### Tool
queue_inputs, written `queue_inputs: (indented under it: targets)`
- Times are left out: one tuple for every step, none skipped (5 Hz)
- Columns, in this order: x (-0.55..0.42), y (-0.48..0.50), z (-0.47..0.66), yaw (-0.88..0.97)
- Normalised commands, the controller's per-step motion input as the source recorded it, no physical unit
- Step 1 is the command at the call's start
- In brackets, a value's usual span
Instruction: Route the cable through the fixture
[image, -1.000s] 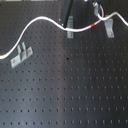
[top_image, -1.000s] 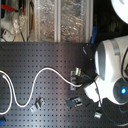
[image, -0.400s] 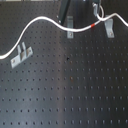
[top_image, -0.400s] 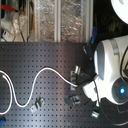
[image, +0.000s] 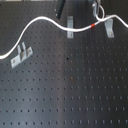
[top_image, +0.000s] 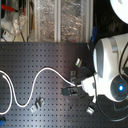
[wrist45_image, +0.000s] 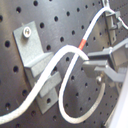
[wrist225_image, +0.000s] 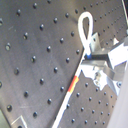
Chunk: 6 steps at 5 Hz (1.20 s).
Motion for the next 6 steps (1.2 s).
queue_inputs:
  targets:
    - [-0.114,0.027,0.09,0.86]
    - [-0.044,0.015,0.17,0.99]
    - [-0.023,-0.004,0.00,0.00]
    - [-0.230,-0.302,0.01,-0.21]
    - [0.000,0.000,0.01,0.00]
    - [-0.214,0.106,0.14,0.54]
